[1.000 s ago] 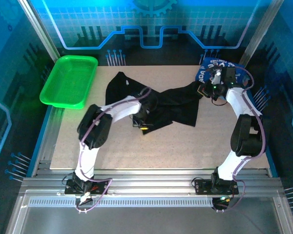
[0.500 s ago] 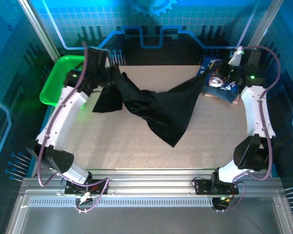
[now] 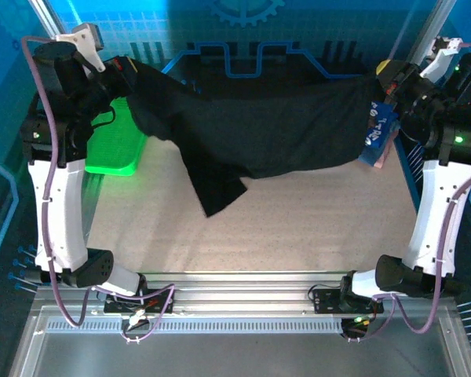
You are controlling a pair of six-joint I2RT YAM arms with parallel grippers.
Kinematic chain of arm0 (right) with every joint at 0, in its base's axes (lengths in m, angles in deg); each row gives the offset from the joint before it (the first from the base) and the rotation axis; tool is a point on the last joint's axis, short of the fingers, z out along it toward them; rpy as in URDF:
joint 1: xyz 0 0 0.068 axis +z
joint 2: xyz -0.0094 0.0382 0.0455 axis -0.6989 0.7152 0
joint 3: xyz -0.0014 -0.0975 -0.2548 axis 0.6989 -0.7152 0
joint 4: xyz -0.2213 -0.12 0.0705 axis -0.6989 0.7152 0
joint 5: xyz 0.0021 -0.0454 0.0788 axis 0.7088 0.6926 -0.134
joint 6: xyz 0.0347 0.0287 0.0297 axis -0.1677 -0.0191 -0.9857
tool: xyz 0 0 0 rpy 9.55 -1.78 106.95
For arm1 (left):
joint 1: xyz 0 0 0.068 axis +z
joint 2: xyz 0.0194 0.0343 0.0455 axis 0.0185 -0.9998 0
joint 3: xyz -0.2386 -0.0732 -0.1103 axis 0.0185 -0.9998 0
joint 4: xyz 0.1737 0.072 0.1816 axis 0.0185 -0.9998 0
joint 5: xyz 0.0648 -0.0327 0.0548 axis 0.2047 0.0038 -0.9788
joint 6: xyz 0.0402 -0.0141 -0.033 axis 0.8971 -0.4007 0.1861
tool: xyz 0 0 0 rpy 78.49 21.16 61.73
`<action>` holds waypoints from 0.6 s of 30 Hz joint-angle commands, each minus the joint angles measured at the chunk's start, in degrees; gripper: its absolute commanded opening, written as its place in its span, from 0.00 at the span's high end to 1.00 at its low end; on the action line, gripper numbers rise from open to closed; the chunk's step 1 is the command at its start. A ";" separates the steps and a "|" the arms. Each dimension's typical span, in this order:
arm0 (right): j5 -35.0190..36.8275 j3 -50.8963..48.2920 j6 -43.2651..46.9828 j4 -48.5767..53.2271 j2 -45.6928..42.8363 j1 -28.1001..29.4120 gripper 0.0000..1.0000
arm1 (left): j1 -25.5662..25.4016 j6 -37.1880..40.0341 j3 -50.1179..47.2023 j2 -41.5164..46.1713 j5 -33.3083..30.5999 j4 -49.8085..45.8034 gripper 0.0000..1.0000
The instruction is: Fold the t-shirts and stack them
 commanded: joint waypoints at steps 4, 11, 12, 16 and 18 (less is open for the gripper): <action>-3.37 6.36 0.50 7.52 -3.28 -1.88 1.00 | 0.63 3.32 -0.63 4.76 3.05 7.00 1.00; -7.88 10.85 -2.37 8.93 -4.39 -5.16 1.00 | 0.68 3.16 7.94 3.84 6.04 9.21 1.00; -8.45 11.57 -2.87 8.86 -4.36 -5.41 1.00 | 0.63 3.16 9.28 3.60 6.32 9.46 1.00; -11.83 14.98 -6.59 7.25 -4.55 -6.15 1.00 | 0.63 2.68 14.32 2.67 7.61 10.59 1.00; -12.62 16.52 -7.65 6.84 -4.66 -6.23 1.00 | 0.63 2.30 15.92 2.48 7.91 11.23 1.00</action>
